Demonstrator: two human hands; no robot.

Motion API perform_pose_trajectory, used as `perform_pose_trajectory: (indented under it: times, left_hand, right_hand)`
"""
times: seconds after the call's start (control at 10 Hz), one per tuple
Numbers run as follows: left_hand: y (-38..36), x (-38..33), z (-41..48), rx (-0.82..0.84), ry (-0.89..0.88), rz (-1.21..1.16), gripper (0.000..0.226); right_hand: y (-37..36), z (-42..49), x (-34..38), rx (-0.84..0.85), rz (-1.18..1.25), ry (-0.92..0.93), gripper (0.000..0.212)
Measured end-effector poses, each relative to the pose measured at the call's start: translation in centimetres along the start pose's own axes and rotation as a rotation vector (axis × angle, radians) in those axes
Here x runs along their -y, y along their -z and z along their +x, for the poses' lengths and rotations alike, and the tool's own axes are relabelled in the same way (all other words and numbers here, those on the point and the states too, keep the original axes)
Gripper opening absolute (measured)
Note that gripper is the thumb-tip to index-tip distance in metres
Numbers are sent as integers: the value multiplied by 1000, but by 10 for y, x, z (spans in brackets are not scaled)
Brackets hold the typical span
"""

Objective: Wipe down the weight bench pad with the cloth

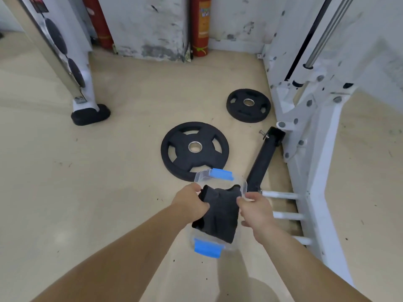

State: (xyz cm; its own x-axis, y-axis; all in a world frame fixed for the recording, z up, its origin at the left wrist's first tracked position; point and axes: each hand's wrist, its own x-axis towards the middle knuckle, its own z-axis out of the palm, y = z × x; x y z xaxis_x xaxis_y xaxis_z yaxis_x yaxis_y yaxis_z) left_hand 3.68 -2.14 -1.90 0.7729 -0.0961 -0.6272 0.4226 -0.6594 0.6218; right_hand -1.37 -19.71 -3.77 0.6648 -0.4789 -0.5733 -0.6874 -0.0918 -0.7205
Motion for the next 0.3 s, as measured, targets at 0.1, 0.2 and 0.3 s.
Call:
perform_pose_trajectory:
  times: [0.1,0.2,0.3]
  left_hand:
    - [0,6,2,-68,-4,139,43]
    - [12,1,-7,-87,3,126,43]
    - [26,-15,-20,-107,-66,90,31]
  right_hand:
    - [9,6,2,-51,-151,80,19]
    - [13,-2,8,23,-191,132,14]
    - [17,-9,25,90,-229,238,20]
